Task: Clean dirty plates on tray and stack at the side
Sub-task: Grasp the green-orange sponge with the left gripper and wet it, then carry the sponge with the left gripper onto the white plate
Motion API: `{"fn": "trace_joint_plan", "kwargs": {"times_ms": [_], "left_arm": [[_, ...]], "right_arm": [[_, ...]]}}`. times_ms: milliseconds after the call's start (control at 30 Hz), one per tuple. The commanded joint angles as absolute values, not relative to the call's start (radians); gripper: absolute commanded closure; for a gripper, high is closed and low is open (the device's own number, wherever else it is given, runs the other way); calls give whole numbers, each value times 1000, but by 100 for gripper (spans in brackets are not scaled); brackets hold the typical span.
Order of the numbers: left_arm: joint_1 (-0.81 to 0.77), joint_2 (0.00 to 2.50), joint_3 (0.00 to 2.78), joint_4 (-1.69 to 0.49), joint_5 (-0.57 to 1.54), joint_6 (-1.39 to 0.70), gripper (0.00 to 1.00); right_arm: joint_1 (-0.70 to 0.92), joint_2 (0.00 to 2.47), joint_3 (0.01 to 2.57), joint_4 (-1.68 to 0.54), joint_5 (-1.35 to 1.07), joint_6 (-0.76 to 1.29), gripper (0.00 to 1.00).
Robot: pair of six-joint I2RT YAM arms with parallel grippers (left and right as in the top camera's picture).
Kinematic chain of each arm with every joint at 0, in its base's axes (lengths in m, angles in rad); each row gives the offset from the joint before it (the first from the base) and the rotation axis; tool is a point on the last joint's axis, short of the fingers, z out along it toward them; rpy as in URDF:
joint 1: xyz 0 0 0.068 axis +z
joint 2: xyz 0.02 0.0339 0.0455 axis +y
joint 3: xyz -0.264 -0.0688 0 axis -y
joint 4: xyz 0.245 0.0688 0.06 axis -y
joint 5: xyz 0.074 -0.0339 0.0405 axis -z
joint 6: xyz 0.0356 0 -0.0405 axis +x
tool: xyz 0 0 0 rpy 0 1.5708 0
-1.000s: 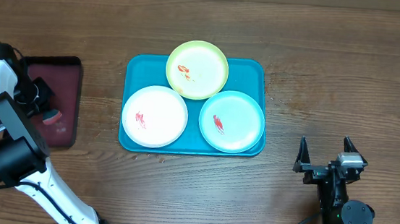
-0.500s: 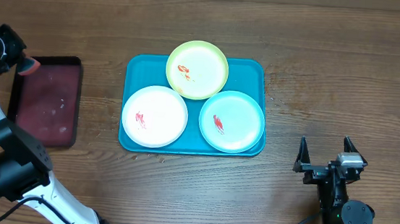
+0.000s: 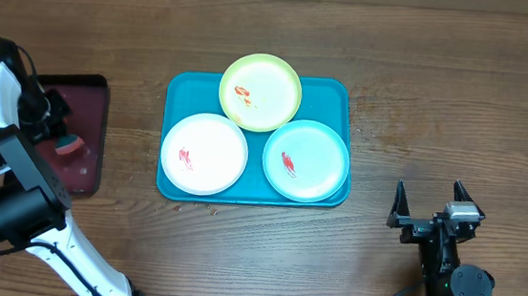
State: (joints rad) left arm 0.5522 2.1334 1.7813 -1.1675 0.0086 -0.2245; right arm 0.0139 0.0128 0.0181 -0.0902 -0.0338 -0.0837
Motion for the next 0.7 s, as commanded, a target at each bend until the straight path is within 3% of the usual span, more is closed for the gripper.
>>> {"fn": "trace_joint_plan", "kwargs": {"times_ms": [0,233,667], "left_arm": [[562,2019,1953,-1212,-7,-198,96],[537,1922,2042,-1219,91,-205,96],[445,2081,1903,-1250,181,-202,96]], "right_arm": [[16,3,8,-84,-27,-89,0],[16,3,8,-84,-27,-89,0],[16,3,8,-84,-27,-89,0]]}}
